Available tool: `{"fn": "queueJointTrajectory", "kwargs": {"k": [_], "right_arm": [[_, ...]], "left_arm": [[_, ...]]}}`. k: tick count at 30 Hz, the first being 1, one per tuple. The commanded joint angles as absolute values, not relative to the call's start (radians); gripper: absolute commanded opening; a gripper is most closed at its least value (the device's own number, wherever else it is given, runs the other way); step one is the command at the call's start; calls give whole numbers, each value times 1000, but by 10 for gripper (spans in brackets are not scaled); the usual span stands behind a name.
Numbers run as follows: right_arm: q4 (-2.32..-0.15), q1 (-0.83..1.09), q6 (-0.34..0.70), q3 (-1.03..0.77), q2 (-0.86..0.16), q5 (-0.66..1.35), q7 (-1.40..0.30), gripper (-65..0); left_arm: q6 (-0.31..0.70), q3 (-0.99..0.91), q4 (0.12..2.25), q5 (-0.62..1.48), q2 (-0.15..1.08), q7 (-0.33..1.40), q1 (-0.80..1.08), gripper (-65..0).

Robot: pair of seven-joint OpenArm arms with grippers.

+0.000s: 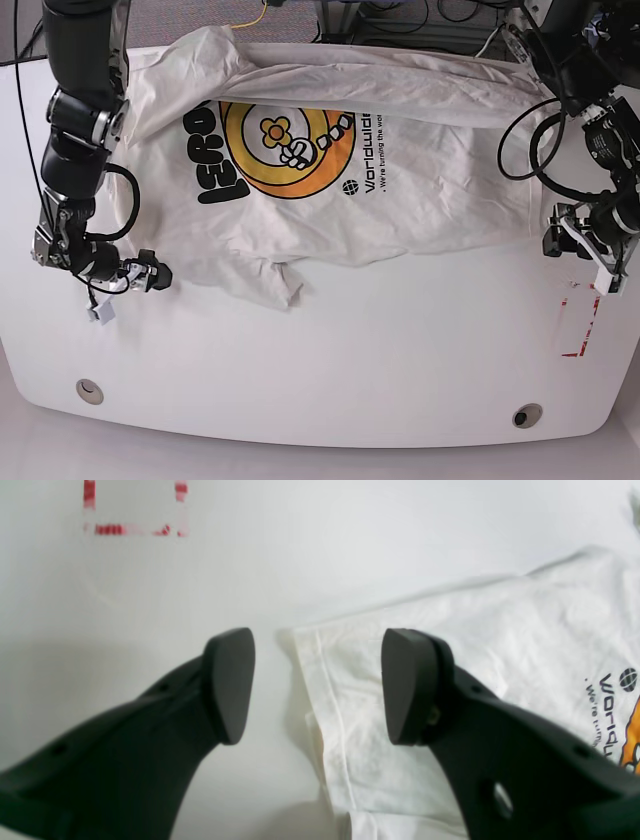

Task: Layout the t-shirt on the table in an organized manner, then fold the t-shirt properly
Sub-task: 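Lower both grippers onto the two hem corners of the shirt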

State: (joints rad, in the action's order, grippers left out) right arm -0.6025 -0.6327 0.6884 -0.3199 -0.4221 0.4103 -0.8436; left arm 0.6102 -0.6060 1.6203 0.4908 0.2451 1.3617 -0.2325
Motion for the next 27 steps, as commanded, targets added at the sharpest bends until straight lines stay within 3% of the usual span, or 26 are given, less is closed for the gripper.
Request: {"fn": "queueJointTrajectory", "kwargs": {"k": [1,17,19,27], "right_arm": [[-619,-651,698,-323,-421,424,-817,-203],[-621,-596,698,-323,-395,429,-819,-217],[-621,-596,698,-323,-395,429,-819,-249],[-621,-596,698,-323,-395,426,-820,-539]], "left_arm": [[611,-607,1636,507,263,1340,-257,-276],[611,-607,1636,507,265,1340,-251,-276],[611,-607,1635,507,265,1340,-251,-276],[610,-607,1633,506,265,1336,-251,-276]]}}
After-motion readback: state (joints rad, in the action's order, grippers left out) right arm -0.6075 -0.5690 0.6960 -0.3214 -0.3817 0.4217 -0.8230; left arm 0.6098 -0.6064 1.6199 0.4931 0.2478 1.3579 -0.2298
